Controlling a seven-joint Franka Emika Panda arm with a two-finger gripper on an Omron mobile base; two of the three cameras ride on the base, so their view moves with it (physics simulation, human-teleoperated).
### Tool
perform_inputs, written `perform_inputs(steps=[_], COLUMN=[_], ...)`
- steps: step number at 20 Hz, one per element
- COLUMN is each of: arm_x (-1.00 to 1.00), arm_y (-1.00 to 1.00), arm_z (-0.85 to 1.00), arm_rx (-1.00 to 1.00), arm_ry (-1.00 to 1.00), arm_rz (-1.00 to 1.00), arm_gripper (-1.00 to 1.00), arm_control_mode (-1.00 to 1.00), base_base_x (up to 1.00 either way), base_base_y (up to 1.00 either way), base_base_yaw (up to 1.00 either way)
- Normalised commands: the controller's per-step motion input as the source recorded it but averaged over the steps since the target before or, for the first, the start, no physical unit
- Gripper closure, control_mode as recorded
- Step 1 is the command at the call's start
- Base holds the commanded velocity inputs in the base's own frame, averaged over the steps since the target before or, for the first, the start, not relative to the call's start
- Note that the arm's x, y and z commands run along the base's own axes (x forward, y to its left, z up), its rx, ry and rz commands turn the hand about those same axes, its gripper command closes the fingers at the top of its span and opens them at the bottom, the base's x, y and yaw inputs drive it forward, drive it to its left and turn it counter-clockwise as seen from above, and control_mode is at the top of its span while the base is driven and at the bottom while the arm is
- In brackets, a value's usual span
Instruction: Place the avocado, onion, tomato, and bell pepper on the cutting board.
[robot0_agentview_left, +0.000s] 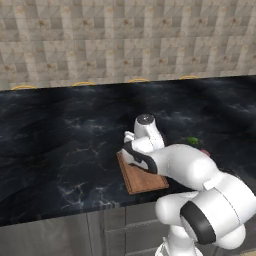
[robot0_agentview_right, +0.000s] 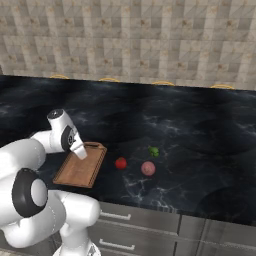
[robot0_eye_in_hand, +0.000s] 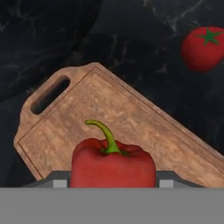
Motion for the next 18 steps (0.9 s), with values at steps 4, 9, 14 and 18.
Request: perform_inputs(steps=[4, 9, 14, 18], arm_x=[0.20, 0.13, 0.00, 0.00], arm_y=[0.07, 0.07, 0.00, 0.00], arm_z=[-0.39, -0.30, 0.00, 0.07], arm_rx=[0.04, 0.04, 0.00, 0.01], arm_ry=[0.03, 0.02, 0.00, 0.00], arm_rz=[0.00, 0.00, 0.00, 0.00], arm_gripper=[1.00, 1.00, -1.00, -1.00], arm_control_mode=[-1.00, -1.00, -1.00, -1.00], base_base_x=[0.00, 0.00, 0.00, 0.00], base_base_y=[0.00, 0.00, 0.00, 0.00], base_base_yaw=[0.00, 0.00, 0.00, 0.00])
